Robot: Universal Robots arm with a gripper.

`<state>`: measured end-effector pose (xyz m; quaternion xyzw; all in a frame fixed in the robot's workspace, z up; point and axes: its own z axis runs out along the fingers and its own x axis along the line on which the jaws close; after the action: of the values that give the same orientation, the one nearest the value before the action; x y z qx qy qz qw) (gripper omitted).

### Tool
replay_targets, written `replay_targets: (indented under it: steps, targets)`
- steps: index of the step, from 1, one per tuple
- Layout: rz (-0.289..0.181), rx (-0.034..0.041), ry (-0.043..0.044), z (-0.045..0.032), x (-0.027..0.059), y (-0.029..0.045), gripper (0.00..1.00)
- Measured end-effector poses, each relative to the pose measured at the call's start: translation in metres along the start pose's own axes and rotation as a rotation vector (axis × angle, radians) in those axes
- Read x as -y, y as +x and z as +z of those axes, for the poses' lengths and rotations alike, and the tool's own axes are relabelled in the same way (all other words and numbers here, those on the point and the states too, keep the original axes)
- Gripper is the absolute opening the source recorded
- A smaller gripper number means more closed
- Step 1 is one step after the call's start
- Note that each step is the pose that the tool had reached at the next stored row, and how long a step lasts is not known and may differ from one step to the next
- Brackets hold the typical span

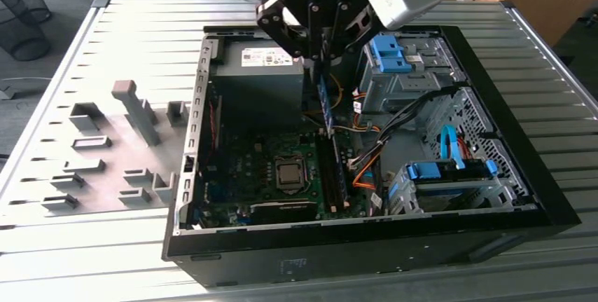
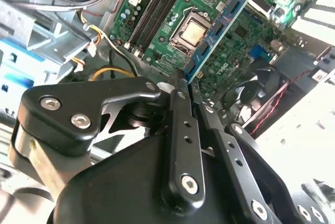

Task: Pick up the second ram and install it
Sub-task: 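Insert the second ram into the second slot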

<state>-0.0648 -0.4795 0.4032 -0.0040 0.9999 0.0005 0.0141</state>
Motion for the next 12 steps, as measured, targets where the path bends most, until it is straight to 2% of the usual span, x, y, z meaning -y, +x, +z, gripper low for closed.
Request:
replay_targets:
  steps: [7, 12]
  targets:
    - [0.12, 0.0, 0.0051, 0.0028, 0.0, 0.0001, 0.14]
    - [0.129, 0.0001, 0.0055, 0.0028, 0.0, 0.0001, 0.14]
